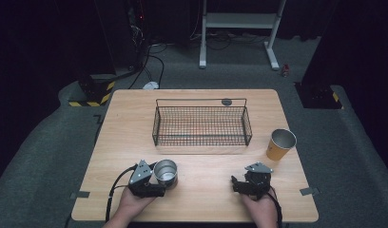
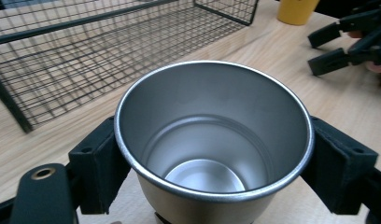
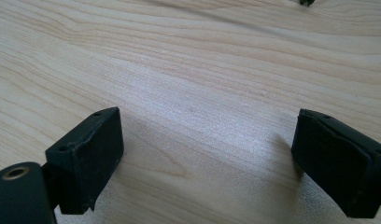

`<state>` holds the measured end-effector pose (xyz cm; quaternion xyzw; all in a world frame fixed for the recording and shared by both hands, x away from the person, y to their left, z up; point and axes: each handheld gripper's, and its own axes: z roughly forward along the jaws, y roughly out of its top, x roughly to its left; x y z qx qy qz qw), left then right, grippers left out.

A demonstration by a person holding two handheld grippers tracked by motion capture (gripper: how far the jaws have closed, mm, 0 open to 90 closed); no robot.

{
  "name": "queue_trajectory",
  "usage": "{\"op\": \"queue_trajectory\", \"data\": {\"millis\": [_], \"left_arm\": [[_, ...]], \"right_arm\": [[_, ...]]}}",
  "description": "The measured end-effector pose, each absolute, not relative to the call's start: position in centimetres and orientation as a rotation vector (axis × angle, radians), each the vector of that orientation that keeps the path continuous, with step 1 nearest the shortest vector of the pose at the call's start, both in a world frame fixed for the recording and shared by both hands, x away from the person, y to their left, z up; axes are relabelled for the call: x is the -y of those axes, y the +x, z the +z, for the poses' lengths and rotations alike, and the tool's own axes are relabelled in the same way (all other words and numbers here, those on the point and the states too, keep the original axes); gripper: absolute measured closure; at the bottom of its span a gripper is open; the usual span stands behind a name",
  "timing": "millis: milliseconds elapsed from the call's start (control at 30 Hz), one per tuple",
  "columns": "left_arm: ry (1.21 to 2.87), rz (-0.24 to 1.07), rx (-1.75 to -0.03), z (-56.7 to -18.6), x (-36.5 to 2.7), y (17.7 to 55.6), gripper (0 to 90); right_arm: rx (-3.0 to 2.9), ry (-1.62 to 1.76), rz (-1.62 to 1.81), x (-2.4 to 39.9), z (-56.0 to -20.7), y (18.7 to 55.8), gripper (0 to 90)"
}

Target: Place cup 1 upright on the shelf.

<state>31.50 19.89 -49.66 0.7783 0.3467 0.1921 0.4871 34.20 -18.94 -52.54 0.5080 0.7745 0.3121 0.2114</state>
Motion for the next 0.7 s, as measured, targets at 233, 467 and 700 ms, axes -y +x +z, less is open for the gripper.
{"op": "queue_trajectory", "data": {"millis": [233,467,700], "left_arm": [[1.883,0.486,-0.875,-49.83,-20.22,32.02,17.5],[1.877,0.497,-0.887,-49.99,-20.39,32.22,17.4],[1.865,0.487,-0.889,-50.16,-20.62,32.17,17.3]], "right_arm": [[-2.151,1.414,0.867,18.93,-52.54,34.19,9.0],[-2.151,1.414,0.867,18.93,-52.54,34.19,8.9],[-2.152,1.415,0.868,18.93,-52.54,34.19,8.9]]}}
